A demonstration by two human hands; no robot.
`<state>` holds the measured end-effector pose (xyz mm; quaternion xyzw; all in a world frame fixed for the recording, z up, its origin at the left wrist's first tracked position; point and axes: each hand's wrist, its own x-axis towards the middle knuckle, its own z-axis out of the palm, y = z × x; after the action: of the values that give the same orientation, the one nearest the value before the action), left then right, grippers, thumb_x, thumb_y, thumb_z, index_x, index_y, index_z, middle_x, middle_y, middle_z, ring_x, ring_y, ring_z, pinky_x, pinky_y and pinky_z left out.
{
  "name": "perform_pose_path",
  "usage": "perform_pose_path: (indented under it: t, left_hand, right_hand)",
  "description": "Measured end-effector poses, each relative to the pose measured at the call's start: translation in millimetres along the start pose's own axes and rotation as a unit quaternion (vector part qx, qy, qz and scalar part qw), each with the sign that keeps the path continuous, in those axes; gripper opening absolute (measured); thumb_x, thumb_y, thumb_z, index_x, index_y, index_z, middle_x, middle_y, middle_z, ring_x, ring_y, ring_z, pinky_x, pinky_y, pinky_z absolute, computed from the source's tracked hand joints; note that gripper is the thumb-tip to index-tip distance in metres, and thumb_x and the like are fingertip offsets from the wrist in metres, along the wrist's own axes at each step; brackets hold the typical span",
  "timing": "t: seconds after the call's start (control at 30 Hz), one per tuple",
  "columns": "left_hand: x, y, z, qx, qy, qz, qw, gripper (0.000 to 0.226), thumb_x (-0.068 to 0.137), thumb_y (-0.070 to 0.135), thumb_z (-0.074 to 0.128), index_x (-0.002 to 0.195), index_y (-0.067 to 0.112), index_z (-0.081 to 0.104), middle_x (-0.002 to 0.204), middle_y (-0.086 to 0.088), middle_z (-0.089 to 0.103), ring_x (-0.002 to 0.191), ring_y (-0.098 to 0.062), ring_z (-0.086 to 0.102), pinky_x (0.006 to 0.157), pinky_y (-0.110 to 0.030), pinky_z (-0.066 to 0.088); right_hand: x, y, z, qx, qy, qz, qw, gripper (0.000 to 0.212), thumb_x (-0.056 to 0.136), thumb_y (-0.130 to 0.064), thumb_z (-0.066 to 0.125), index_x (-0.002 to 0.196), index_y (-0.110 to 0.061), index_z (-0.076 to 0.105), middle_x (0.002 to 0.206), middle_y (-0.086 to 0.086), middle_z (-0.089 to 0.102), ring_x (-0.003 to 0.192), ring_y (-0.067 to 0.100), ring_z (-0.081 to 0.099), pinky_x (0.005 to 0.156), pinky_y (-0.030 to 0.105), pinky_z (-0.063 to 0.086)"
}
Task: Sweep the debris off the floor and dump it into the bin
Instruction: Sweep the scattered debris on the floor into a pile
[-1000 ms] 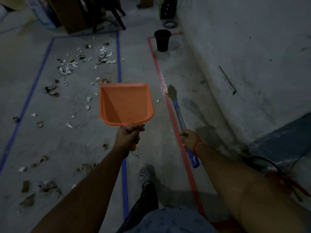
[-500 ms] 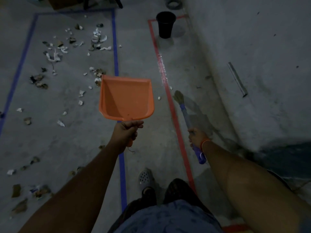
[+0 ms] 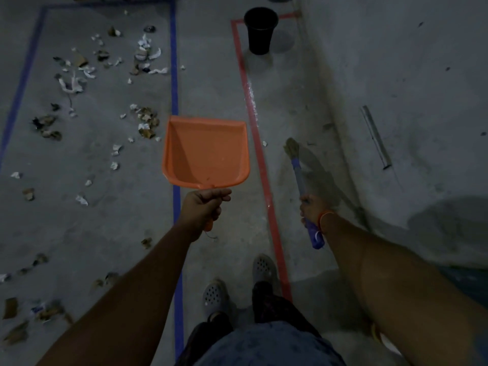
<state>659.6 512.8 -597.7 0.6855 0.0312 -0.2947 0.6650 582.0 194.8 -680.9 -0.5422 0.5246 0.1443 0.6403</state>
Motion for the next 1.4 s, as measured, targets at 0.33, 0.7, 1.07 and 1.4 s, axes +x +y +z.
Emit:
perform_pose_path:
  t: [0.33, 0.7, 1.07, 1.4]
  left_hand:
    - [12.1, 2.5, -22.9, -0.005, 0.095, -0.028, 0.995, 0.029, 0.098, -0.005, 0.049, 0.115, 0.004, 0.071, 0.096, -0.01, 0.071, 0.052, -0.014, 0.046, 0.037, -0.021, 0.029]
    - [-25.1, -13.3, -94.4, -0.029, 0.174, -0.02, 0.984, 0.033, 0.096, -0.01, 0.047, 0.111, 0.005, 0.073, 0.098, -0.015, 0.071, 0.055, -0.014, 0.05, 0.045, -0.023, 0.04]
    - [-53.9, -8.4, -120.3, -0.031, 0.145, -0.005, 0.989, 0.031, 0.098, -0.008, 0.047, 0.114, 0.002, 0.07, 0.093, -0.009, 0.071, 0.049, -0.011, 0.048, 0.036, -0.018, 0.034]
    - [-80.7, -25.3, -142.7, -0.017, 0.145, -0.024, 0.989, 0.029, 0.097, -0.008, 0.047, 0.115, -0.003, 0.07, 0.096, -0.009, 0.072, 0.05, -0.009, 0.05, 0.039, -0.016, 0.038]
  right_hand:
    - [27.4, -2.2, 75.0, -0.304, -0.092, -0.079, 0.945, 0.021, 0.089, -0.001, 0.056, 0.098, -0.019, 0.062, 0.096, 0.012, 0.059, 0.067, 0.026, 0.057, 0.043, 0.021, 0.048]
    - [-11.5, 6.8, 154.4, -0.317, -0.214, -0.077, 0.921, 0.03, 0.089, 0.006, 0.046, 0.109, -0.009, 0.063, 0.08, 0.013, 0.055, 0.051, 0.022, 0.046, 0.036, 0.019, 0.039]
    - [-23.4, 22.2, 156.3, -0.252, -0.046, -0.149, 0.955, 0.026, 0.09, 0.0, 0.047, 0.104, -0.017, 0.062, 0.09, 0.018, 0.059, 0.054, 0.025, 0.05, 0.05, 0.032, 0.05]
    - [23.8, 15.1, 126.2, -0.339, 0.037, -0.136, 0.93, 0.015, 0.085, -0.011, 0.062, 0.087, -0.025, 0.058, 0.114, 0.018, 0.066, 0.096, 0.036, 0.065, 0.087, 0.045, 0.056]
